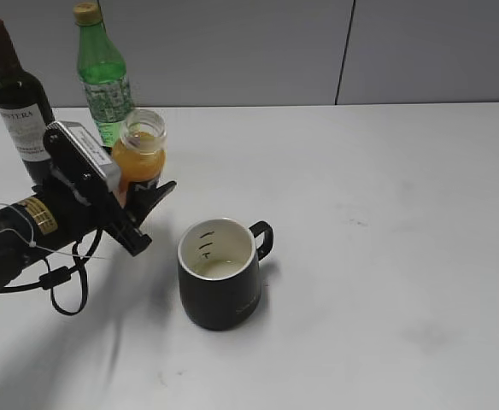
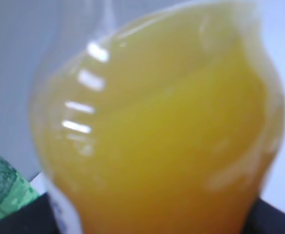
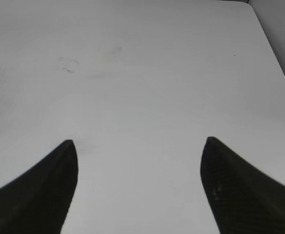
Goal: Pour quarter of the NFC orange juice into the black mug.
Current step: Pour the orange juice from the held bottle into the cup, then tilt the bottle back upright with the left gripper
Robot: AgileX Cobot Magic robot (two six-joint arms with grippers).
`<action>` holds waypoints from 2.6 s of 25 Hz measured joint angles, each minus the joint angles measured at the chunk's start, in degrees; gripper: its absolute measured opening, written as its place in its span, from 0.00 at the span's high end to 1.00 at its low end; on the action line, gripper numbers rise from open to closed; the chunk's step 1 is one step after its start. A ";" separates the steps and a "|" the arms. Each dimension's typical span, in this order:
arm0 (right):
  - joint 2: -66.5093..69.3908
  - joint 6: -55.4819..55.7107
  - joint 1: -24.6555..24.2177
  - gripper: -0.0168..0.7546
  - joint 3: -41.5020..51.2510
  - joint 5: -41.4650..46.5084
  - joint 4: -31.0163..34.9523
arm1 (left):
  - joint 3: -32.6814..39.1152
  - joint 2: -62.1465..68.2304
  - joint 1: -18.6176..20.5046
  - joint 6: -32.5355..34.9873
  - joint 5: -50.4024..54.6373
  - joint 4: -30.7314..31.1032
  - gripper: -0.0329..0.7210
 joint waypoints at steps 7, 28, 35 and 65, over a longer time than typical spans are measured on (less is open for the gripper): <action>0.00 0.00 0.00 0.21 0.00 0.00 0.00 | 0.00 0.00 0.00 10.93 0.00 0.00 0.33; 0.00 0.00 0.00 0.21 0.00 0.00 0.00 | -0.77 1.93 -0.21 33.67 -0.32 -0.05 0.33; 0.00 0.00 0.00 0.21 0.00 0.00 0.00 | -0.77 1.93 -0.27 39.04 -0.32 0.01 0.33; 0.00 0.00 0.00 0.21 0.00 0.00 0.00 | -4.11 2.53 -0.84 41.03 -0.32 0.08 0.33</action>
